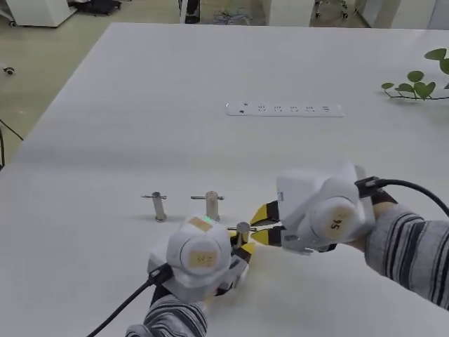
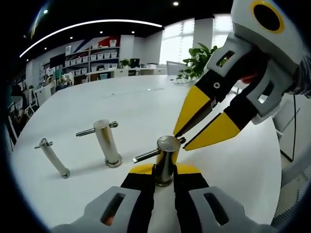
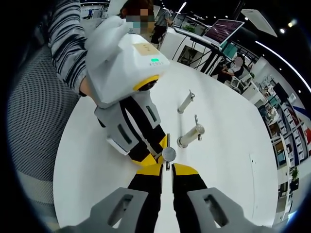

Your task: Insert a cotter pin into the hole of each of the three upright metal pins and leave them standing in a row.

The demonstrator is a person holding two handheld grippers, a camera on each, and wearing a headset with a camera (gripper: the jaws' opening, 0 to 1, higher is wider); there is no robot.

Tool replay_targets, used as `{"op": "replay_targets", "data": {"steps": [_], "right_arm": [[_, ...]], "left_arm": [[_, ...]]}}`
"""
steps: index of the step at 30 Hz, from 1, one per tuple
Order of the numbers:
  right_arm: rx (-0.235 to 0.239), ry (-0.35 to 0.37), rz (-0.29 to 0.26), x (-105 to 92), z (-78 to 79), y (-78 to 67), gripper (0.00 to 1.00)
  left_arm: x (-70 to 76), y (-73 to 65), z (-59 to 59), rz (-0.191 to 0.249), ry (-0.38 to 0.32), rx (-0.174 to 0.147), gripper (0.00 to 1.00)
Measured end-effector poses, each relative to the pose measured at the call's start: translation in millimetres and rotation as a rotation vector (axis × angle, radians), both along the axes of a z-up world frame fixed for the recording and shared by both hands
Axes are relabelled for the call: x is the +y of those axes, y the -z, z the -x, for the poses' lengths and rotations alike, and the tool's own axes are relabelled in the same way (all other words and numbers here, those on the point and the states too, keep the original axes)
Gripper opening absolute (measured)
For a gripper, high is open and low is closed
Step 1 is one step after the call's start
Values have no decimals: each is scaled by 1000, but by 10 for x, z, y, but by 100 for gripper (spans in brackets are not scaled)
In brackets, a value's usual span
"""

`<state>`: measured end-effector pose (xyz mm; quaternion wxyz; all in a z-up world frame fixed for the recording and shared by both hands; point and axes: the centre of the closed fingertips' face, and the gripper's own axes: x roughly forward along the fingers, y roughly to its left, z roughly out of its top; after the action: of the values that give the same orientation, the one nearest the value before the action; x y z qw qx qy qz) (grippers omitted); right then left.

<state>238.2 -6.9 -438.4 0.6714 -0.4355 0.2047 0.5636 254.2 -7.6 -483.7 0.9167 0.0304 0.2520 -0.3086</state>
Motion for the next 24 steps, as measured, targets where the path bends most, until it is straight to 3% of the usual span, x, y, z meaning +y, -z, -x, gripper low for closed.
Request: {"op": "replay_targets", "data": {"steps": [24], "right_arm": [[20,38,-2,1,-18,18,0]], "left_arm": [[3,6,-6,5,-16,21,11]]}}
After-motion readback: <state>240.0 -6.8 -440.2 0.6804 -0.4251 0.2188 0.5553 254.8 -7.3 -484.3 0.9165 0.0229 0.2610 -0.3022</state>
